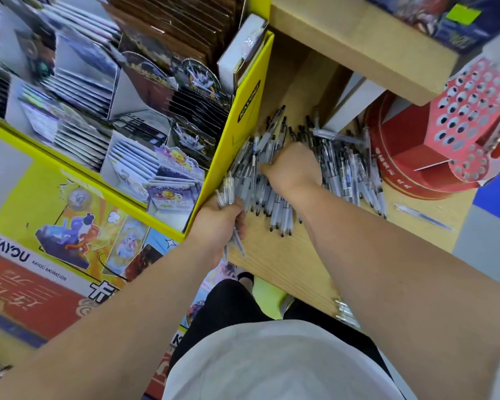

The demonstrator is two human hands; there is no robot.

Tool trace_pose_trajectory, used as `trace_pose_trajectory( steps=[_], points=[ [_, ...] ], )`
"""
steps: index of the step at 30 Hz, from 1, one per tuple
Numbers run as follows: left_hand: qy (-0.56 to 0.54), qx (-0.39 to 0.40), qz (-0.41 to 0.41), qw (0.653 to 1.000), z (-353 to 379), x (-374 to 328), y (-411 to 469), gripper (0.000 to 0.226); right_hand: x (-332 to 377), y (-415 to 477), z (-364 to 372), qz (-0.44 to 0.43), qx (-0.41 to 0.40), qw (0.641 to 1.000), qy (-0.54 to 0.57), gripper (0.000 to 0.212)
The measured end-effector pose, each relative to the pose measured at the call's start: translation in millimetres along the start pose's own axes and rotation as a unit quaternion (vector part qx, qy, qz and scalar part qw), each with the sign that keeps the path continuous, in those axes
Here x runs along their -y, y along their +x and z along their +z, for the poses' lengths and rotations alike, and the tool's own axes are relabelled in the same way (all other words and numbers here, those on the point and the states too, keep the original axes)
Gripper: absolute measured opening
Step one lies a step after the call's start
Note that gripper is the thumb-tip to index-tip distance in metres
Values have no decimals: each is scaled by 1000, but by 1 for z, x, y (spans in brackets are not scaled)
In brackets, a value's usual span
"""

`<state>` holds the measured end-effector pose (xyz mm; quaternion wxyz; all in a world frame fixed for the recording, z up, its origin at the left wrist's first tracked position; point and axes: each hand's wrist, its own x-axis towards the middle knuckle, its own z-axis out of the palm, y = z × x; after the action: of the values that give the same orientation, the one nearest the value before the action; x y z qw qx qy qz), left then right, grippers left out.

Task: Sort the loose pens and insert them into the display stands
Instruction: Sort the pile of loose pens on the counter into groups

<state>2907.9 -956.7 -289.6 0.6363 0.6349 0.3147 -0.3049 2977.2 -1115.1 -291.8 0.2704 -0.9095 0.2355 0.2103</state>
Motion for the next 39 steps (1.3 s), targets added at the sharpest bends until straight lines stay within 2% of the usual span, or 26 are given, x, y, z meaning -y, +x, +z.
trace_pose_trajectory(
  steps=[9,14,18,24,28,33,35,37,39],
  points=[
    [39,-19,27,999,9,3,6,11,-8,-25,6,2,30,999,20,38],
    [41,10,18,999,14,-3,4,16,-8,-33,5,4,32,999,-40,31],
    [20,-4,8,1000,15,-6,0,15,-6,-38,4,-4,39,997,-71,32],
    [-17,-10,-2,1000,12,-6,-4,8,-16,-49,-2,3,64,998,0,39],
    [-72,29,-32,996,13,-6,-8,19,-23,-60,-8,-40,96,994,33,34],
    [-121,57,-66,989,15,-5,-16,37,-26,-77,-11,-105,182,977,33,15],
    [-114,46,-62,990,13,0,-17,34,-24,-77,-9,-117,207,971,29,14],
    [-116,32,-56,991,8,4,-16,21,-21,-73,-11,-126,223,966,29,14],
    [-114,18,-52,992,2,8,-17,13,-18,-64,-11,-126,174,976,45,14]
  ],
)
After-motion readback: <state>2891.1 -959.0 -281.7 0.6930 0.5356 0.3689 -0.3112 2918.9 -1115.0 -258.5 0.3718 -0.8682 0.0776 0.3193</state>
